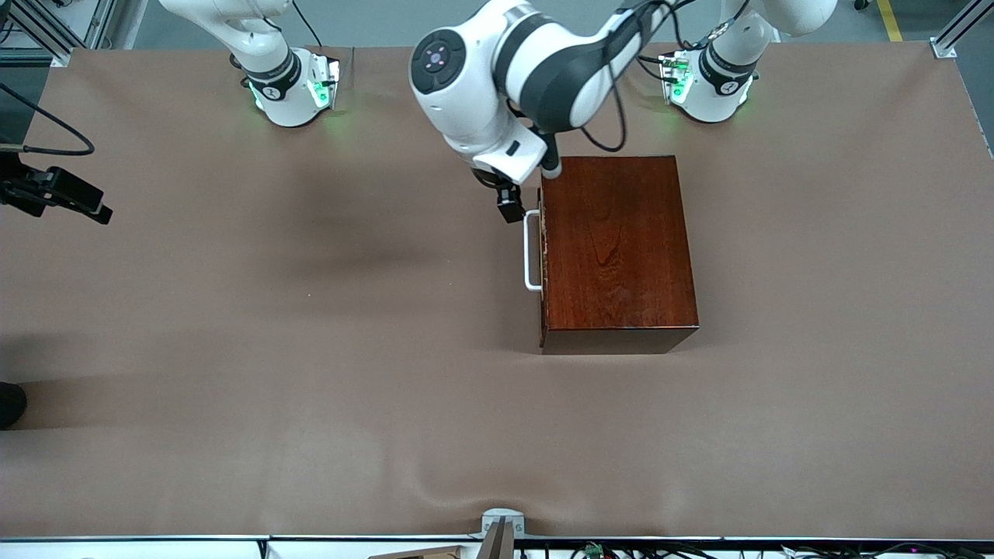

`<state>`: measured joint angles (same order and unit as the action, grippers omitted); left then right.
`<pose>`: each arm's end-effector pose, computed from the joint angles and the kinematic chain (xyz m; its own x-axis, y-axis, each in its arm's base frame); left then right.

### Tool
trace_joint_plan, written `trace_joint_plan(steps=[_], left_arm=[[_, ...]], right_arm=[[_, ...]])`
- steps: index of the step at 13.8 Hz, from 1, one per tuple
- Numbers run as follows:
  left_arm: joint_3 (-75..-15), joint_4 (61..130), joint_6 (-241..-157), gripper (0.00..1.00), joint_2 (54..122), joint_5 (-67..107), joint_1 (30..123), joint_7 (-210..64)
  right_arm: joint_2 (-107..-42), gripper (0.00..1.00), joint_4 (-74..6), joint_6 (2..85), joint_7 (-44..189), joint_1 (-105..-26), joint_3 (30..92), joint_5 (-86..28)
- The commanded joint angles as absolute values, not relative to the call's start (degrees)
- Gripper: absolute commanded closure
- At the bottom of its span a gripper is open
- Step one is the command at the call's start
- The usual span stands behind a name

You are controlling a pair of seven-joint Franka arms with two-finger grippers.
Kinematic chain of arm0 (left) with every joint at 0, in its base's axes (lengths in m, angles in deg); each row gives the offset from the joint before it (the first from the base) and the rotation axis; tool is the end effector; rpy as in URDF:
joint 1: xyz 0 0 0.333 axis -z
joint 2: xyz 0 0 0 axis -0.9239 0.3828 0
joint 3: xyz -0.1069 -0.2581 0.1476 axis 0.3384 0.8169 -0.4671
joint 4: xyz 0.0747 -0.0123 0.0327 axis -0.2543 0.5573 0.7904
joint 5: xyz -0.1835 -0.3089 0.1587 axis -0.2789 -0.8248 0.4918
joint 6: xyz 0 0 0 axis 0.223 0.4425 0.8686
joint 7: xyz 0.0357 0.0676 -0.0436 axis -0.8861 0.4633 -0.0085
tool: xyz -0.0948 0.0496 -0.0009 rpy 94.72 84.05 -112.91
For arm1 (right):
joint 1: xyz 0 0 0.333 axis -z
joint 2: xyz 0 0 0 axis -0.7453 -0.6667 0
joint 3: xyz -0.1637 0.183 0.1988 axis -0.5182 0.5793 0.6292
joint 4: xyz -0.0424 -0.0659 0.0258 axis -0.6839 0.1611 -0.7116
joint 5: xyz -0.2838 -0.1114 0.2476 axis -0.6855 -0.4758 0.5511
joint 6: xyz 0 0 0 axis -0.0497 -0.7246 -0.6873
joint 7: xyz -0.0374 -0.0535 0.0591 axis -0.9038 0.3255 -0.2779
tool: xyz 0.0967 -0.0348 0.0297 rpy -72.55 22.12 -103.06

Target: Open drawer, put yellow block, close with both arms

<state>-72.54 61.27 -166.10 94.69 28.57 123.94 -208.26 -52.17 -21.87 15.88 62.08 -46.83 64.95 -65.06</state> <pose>0.4471 -0.5270 0.4655 -0.0576 0.9718 0.2285 0.9943 0.0764 -0.0742 0.5569 -0.0241 0.6373 0.9904 -0.1384 -0.0026 -0.1384 -0.9902 -0.0162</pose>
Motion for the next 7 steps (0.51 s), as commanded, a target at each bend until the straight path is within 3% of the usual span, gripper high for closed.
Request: trace_joint_plan(steps=[1, 7], left_arm=[[-72.2, 63.1, -166.2, 0.0, 90.7, 28.6, 119.0, -202.0], [-72.1, 64.1, -166.3, 0.0, 87.6, 28.5, 106.8, -188.4]], right_arm=[[-51.3, 0.0, -22.7, 16.2, 61.7, -47.2, 64.9, -65.7], [-51.3, 0.0, -22.7, 16.7, 61.7, -47.1, 64.9, -65.9]])
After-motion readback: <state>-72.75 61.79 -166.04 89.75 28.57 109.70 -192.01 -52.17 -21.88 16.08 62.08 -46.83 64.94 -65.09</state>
